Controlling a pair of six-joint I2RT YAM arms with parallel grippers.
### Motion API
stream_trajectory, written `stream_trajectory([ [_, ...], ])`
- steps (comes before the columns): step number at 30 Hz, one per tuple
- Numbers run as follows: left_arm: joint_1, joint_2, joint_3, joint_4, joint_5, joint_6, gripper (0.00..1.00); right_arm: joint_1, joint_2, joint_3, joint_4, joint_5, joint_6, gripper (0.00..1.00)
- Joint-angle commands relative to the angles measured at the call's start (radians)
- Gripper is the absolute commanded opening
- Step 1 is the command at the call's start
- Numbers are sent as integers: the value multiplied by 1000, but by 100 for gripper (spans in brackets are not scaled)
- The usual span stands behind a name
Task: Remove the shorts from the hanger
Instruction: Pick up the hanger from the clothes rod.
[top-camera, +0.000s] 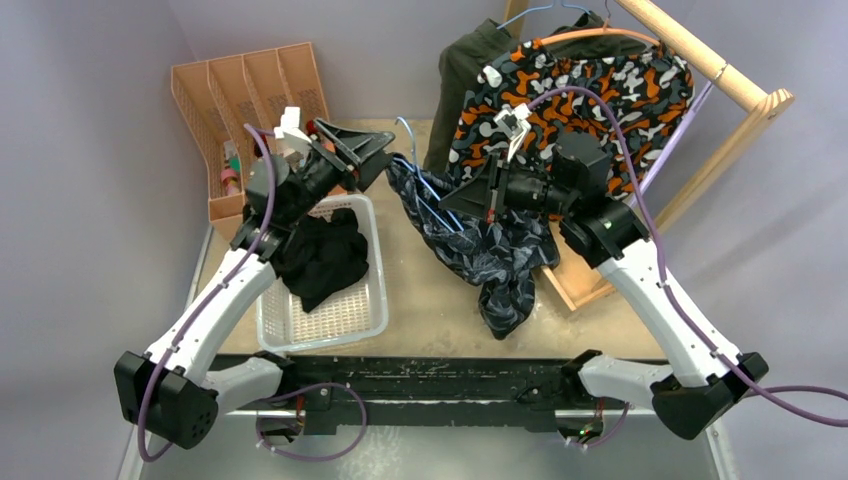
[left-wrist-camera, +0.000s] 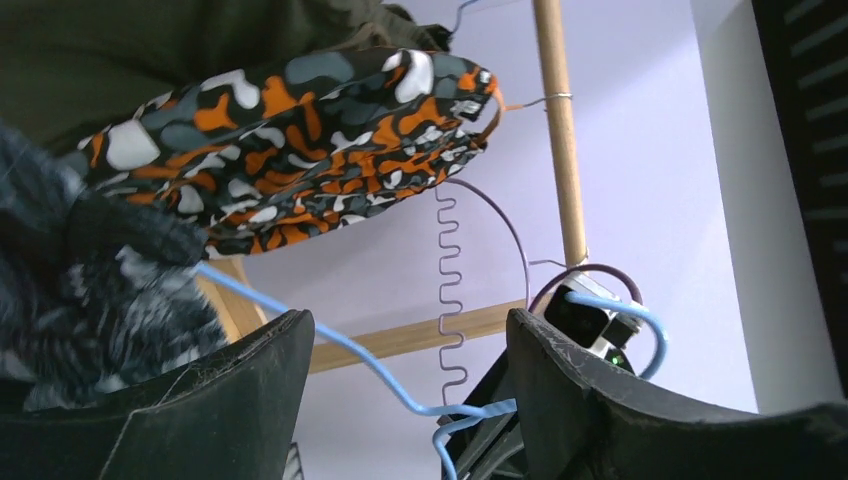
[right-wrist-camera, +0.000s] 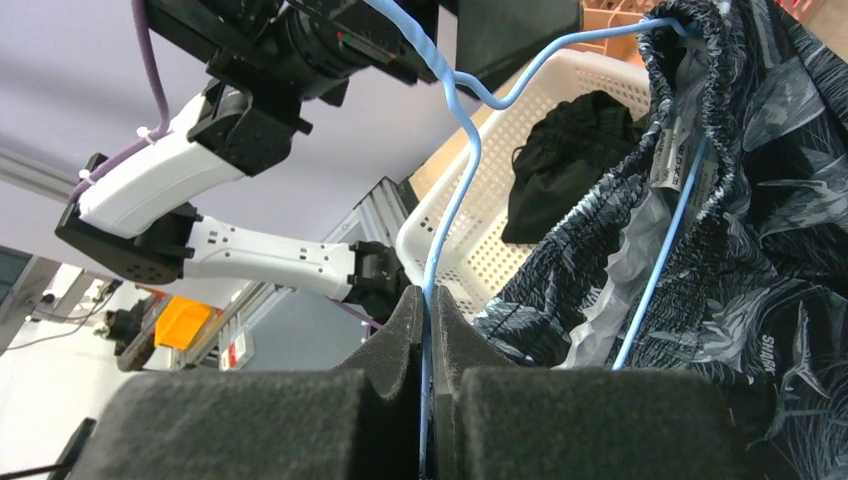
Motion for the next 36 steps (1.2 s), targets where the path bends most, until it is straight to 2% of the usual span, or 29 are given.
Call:
stream_trajectory([
  [1, -10, -50, 1, -135, -63, -85, 69, 9, -14, 5, 131, 31, -6, 0],
  [3, -10, -76, 22, -292, -125, -69, 69, 9, -9, -2, 136, 38, -11, 0],
  [5, -10, -99, 6, -330, -150, -107, 69, 12, -4, -14, 149, 35, -12, 0],
  [8, -10, -109, -48, -242, -145, -210, 69, 18, 5, -27, 169, 24, -10, 0],
  [12, -23, -62, -125, 35, -105, -394, 67, 24, 9, -40, 193, 15, -6, 0],
  [18, -80, 32, -95, 88, -80, -418, 67, 37, 14, -45, 198, 13, -9, 0],
  [22, -131, 77, -85, 138, -87, -417, 61, 46, 16, -50, 181, 24, -20, 0],
  [23, -135, 85, -82, 143, -85, -412, 58, 49, 18, -50, 173, 26, -25, 0],
  [27, -136, 84, -75, 126, -98, -359, 29, 55, 13, -62, 151, 39, -45, 0],
  [31, -136, 57, -57, 22, -143, -271, 1, 57, 20, -73, 134, 42, -59, 0],
  [33, -136, 49, -54, -5, -154, -244, 0, 56, 27, -77, 127, 32, -65, 3],
  [36, -136, 43, -53, -24, -162, -213, 0, 61, 44, -73, 127, 17, -69, 15],
])
